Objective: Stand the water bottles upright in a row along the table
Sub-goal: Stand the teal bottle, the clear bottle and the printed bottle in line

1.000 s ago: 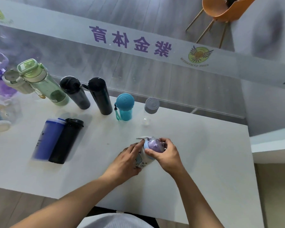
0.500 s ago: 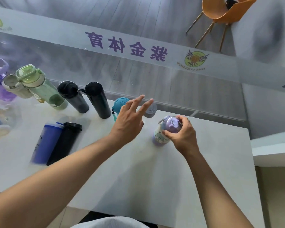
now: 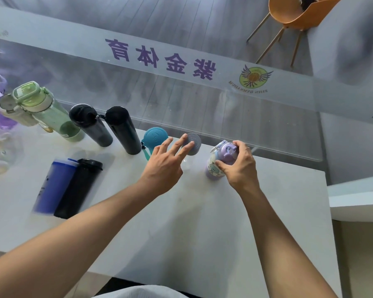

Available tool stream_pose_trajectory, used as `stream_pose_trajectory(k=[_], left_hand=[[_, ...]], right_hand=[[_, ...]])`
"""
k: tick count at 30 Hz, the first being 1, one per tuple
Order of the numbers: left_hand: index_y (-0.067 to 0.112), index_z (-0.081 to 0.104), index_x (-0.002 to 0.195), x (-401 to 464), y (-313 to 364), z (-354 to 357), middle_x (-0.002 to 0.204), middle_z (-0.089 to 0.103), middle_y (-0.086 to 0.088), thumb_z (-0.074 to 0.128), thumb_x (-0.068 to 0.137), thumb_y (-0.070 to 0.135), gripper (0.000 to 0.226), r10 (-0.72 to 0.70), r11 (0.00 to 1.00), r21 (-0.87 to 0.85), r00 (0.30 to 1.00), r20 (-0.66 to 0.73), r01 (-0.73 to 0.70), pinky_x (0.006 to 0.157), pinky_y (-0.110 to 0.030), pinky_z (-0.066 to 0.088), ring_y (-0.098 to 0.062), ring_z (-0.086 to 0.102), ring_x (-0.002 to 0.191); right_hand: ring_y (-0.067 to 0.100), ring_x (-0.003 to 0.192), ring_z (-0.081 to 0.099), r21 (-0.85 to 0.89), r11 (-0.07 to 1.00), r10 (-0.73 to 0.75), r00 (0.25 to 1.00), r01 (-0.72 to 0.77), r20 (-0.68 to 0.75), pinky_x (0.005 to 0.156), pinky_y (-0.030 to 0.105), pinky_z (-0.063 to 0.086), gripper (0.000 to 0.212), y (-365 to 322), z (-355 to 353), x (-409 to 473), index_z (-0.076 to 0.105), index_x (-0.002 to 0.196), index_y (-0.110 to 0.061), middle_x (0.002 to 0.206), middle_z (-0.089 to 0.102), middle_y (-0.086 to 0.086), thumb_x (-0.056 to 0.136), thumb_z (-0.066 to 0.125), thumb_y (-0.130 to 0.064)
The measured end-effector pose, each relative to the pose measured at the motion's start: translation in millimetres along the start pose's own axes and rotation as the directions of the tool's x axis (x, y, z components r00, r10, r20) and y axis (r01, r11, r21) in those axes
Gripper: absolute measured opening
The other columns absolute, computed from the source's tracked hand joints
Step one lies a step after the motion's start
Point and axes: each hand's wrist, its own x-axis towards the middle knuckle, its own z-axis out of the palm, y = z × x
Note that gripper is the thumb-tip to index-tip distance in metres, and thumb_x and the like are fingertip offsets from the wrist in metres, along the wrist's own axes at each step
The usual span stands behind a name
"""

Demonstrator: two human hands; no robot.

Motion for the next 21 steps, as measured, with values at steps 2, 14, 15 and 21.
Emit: stream_pose_trajectory(k=[2, 14, 15, 21], left_hand=[[0.027, 0.021, 0.154, -1.1, 0.9, 0.7, 0.164, 0.015, 0.0, 0.057, 0.087, 0.015, 0.077, -0.006, 1.0, -0.004, 1.0, 0.008, 0.006, 0.109, -0.051, 0.031, -0.038, 0.026, 0.143], [0.025, 0.028, 0.151, 1.6, 11.5, -6.4, 0.162, 0.021, -0.002, 0.057, 0.087, 0.024, 0.07, -0.041, 0.999, 0.015, 0.999, -0.006, 0.041, 0.107, -0.047, 0.032, -0.035, 0.032, 0.137], [0.025, 0.029, 0.151, 1.0, 12.9, -8.2, 0.162, 0.022, -0.003, 0.057, 0.087, 0.024, 0.07, -0.045, 0.999, 0.012, 0.999, -0.011, 0.045, 0.107, -0.047, 0.032, -0.034, 0.033, 0.137], [0.02, 0.046, 0.14, -24.0, 13.4, -19.3, 0.15, 0.041, -0.009, 0.061, 0.084, 0.022, 0.058, -0.054, 0.998, 0.012, 0.994, -0.097, 0.055, 0.103, -0.047, 0.039, -0.033, 0.042, 0.129]], right_hand=[[0.017, 0.102, 0.057, -0.009, 1.0, 0.001, 1.0, -0.001, -0.004, 0.083, 0.019, 0.039, 0.073, 0.7, -1.3, 0.3, 0.053, 0.128, -0.016, 0.12, 0.06, 0.002, 0.066, 0.091, -0.024], [0.026, 0.121, 0.052, -0.126, 0.985, -0.133, 0.984, 0.118, -0.121, 0.104, 0.036, 0.043, 0.071, -9.5, -4.2, -11.6, 0.05, 0.138, -0.012, 0.134, 0.054, 0.008, 0.08, 0.079, -0.039], [0.026, 0.119, 0.053, -0.132, 0.98, -0.17, 0.973, 0.15, -0.158, 0.103, 0.036, 0.044, 0.063, -15.3, -5.7, -14.1, 0.052, 0.136, -0.013, 0.132, 0.055, 0.007, 0.082, 0.076, -0.037], [0.026, 0.112, 0.056, -0.121, 0.936, -0.351, 0.911, 0.331, -0.217, 0.102, 0.039, 0.045, 0.038, -48.3, 1.8, -37.5, 0.059, 0.124, -0.011, 0.12, 0.062, 0.006, 0.089, 0.063, -0.023]])
